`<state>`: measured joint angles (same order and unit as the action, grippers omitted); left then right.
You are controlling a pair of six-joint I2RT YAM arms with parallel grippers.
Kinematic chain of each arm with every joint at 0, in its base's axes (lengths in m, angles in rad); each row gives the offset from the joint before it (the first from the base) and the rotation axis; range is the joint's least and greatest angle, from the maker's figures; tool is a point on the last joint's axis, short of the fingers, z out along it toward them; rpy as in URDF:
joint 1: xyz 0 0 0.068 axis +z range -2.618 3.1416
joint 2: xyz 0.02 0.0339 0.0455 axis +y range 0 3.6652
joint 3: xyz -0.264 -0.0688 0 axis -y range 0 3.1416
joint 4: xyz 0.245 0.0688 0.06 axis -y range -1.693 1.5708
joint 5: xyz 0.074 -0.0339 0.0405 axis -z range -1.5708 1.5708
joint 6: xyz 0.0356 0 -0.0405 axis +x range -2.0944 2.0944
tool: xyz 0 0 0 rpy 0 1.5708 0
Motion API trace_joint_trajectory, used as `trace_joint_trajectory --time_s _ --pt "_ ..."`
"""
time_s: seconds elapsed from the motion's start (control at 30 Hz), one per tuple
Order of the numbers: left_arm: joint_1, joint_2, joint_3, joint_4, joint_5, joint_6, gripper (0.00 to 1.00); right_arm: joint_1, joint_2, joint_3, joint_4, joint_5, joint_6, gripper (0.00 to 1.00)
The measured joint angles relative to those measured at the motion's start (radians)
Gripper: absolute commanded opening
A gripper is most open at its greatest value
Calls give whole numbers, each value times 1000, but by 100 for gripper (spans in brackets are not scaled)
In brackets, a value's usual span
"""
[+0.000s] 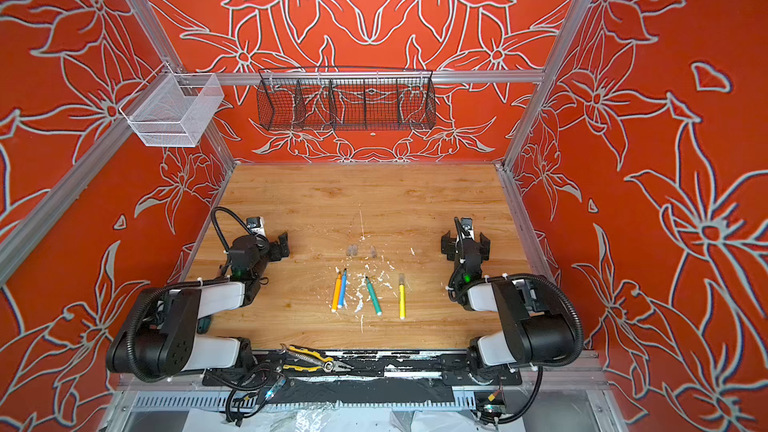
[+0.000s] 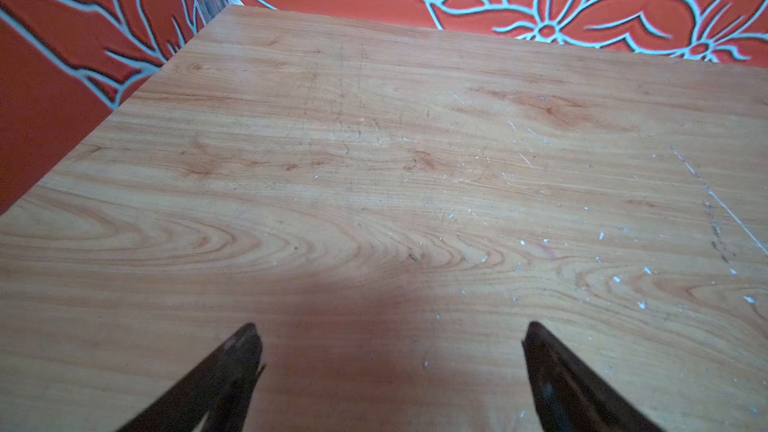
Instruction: Insert the pens into the pen caps
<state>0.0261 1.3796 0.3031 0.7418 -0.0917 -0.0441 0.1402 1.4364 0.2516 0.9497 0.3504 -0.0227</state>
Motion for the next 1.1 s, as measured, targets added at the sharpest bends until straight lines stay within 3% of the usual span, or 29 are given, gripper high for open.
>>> trace_joint_trajectory --time_s 1.1 --pt "0 0 0 0 0 3 97 -8 0 0 -17 -19 1 97"
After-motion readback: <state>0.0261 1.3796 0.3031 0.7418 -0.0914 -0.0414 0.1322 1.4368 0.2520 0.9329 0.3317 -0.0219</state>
